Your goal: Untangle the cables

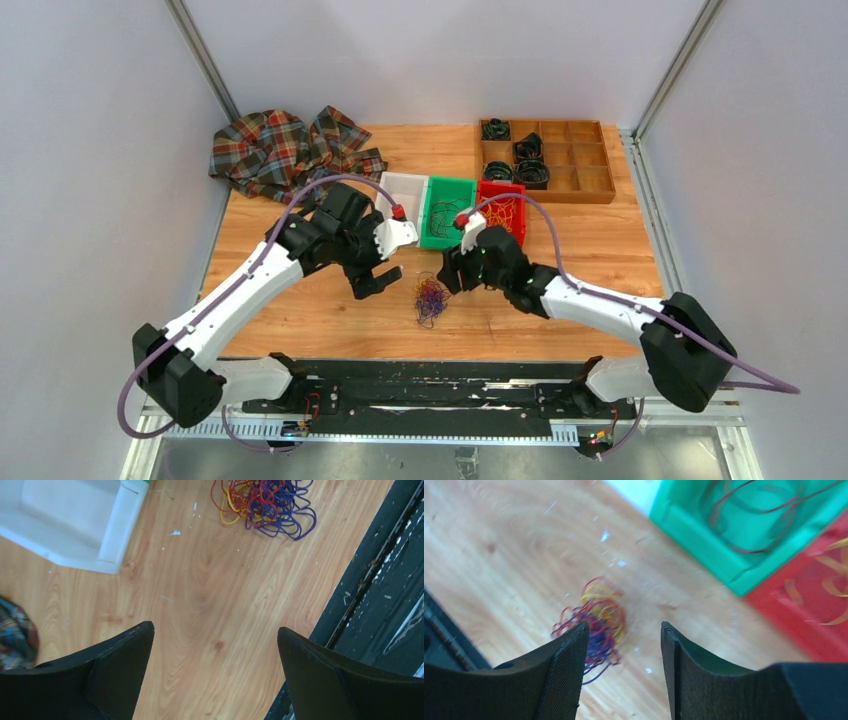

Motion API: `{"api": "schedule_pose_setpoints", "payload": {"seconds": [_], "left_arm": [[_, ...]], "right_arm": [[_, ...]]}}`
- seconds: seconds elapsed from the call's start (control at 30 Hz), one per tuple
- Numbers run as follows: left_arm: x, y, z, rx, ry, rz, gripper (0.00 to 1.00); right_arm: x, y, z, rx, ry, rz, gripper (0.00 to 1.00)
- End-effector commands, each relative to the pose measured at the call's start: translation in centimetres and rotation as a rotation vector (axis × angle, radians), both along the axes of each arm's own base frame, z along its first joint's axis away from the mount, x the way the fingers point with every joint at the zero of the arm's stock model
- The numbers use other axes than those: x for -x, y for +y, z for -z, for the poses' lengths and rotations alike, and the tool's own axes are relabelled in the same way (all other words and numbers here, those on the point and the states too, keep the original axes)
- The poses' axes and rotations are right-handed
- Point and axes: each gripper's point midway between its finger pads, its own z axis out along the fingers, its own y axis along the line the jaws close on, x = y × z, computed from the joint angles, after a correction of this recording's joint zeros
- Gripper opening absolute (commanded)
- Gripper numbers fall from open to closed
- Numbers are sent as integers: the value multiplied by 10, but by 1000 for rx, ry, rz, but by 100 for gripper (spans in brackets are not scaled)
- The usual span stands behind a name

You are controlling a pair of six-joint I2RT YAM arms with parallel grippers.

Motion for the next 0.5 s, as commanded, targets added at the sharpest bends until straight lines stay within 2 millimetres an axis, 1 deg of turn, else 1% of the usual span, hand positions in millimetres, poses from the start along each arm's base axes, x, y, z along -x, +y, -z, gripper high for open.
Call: {"api": "schedule_pose_setpoints", "payload": {"seconds": [0.0,0.1,0.2,0.3,0.33,0.37,0.47], "left_arm": [[-17,-25,1,125,9,-44,99],[-16,-29,11,136,40,-43,100],[-16,-33,21,152,57,-42,98],[-14,-43,33,189,103,-35,93],[-13,-47,35,205,118,-30,91],[-11,-51,39,214,145,-23,88],[-11,-64,48,244,217,-13,81]], "right_arm": [[28,45,-2,-128,15,-122,54],[32,42,23,-73,62,-96,44],[37,31,40,-60,77,-73,37],[44,16,54,-38,78,-50,30],[45,13,55,-36,76,-47,28],[50,9,61,-27,81,-49,26],[56,2,69,-17,89,-52,22]]}}
